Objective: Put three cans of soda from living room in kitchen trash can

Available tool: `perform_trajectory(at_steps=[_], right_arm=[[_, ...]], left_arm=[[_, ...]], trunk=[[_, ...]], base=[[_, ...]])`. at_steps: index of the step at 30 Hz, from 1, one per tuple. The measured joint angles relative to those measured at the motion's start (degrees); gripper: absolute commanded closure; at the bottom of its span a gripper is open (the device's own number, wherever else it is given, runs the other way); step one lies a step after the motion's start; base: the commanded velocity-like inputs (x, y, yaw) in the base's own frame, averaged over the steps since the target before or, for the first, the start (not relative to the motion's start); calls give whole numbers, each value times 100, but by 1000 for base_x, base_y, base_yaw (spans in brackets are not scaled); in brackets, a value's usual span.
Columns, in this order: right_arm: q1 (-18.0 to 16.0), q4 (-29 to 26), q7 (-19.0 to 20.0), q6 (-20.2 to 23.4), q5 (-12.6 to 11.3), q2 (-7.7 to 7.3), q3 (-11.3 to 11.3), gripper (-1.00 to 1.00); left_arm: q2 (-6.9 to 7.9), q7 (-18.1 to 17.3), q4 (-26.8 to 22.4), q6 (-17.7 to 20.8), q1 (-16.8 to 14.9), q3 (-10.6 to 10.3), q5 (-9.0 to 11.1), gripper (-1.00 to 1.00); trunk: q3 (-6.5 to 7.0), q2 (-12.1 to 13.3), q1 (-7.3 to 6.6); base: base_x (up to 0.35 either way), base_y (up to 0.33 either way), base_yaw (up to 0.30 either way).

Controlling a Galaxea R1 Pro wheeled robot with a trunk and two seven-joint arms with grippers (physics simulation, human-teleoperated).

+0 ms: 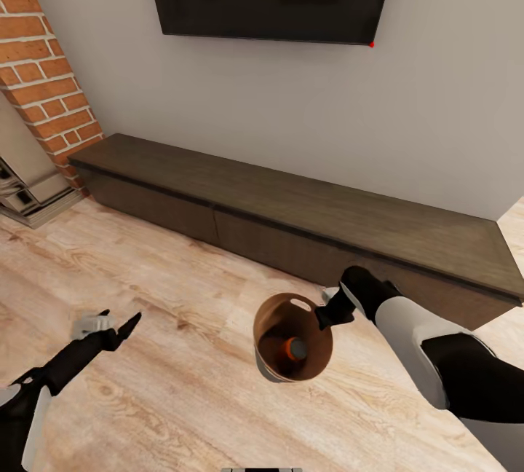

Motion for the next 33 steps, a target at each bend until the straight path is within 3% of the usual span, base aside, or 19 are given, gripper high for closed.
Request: perform_trajectory(at_steps=[1,4,8,12,16,25,33], right_arm=[[75,-10,-20,-27,-29,-45,-32,100],[279,-116,-50,-78,-55,-120,-62,100],[787,-775,-93,-342,2,-212,-50,100],[1120,-1222,-92,-364,-163,-230,-80,100],[1241,-1356,-205,-419,-56,-187,-63,100],[1272,-1396,-245,-458,-111,-193,-87,100],[1274,-1401,-271,-459,-142,-168,-76,100]], left_arm=[[-62,126,284,-438,143,5,-8,-100],[-129,259,838,-1144,307,7,8,-100],[-166,316,1231,-1616,400,-1,-3,-100],[-177,318,1304,-1712,456,-8,8,-100],[-183,329,1282,-1707,529,-10,25,-100],[-184,358,1313,-1732,557,-10,17,-100],[-184,344,1294,-1745,579,-11,23,-100]], trunk=[[0,0,0],[0,0,0],[1,0,0],[1,0,0],[1,0,0],[1,0,0],[26,0,-1]], base=[[0,0,0],[-38,0,0],[-206,0,0],[-296,0,0],[-316,0,0],[-308,0,0],[-78,0,133]])
